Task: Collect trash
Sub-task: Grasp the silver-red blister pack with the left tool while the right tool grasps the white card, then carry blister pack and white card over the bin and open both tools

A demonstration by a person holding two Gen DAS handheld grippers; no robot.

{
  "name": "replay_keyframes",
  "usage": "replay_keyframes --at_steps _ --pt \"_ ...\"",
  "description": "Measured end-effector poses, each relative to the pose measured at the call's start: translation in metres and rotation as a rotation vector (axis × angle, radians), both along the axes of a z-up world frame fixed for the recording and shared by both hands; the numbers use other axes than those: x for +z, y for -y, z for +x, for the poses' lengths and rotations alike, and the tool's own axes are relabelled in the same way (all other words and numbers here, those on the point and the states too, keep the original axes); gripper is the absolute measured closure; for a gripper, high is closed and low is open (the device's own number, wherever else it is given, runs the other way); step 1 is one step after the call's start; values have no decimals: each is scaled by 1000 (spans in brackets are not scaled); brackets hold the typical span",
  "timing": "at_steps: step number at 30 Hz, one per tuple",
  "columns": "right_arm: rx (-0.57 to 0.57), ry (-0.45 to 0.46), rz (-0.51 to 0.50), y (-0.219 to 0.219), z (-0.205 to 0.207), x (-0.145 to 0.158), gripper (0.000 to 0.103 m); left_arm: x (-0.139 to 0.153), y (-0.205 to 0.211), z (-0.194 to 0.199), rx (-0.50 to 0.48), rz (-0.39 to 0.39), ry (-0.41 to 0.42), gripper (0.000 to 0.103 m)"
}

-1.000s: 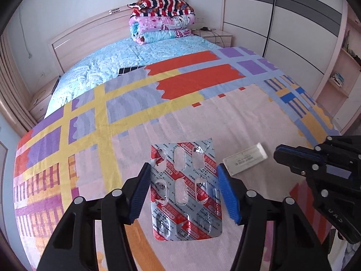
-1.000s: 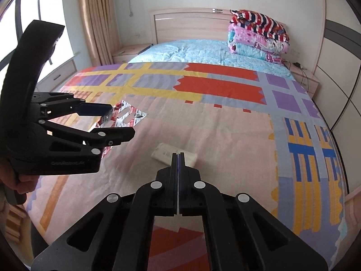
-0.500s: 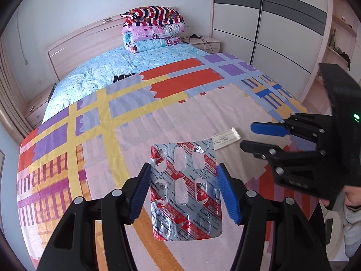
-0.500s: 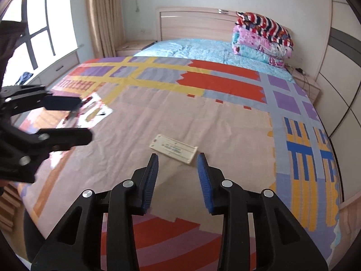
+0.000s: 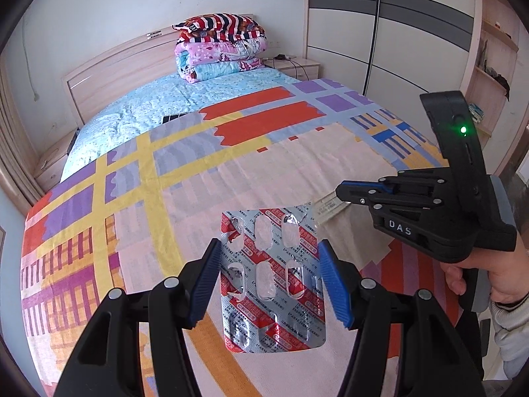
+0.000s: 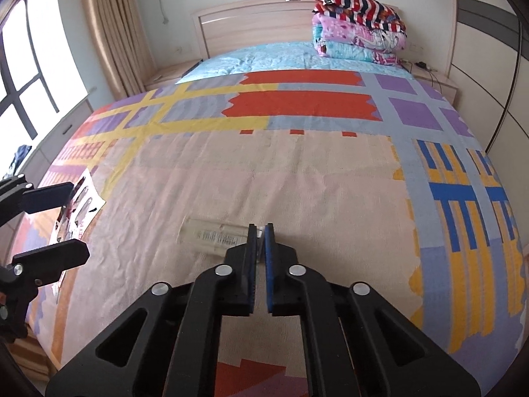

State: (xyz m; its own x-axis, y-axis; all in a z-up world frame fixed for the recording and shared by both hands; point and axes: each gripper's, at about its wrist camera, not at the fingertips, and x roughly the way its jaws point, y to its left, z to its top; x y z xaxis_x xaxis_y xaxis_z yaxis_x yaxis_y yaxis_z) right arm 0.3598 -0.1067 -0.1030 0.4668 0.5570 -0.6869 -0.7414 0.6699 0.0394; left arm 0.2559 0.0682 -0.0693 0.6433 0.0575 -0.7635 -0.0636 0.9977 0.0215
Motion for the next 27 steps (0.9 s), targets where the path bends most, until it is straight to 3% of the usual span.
replay_keyframes --at_steps 12,20,27 --pt "22 67 53 20 -34 33 101 25 11 -33 0 -1 62 46" --pt "67 125 82 50 -79 58 101 43 25 -78 -11 -6 105 46" --pt "133 162 72 75 -126 60 101 50 37 -121 -24 -36 136 46"
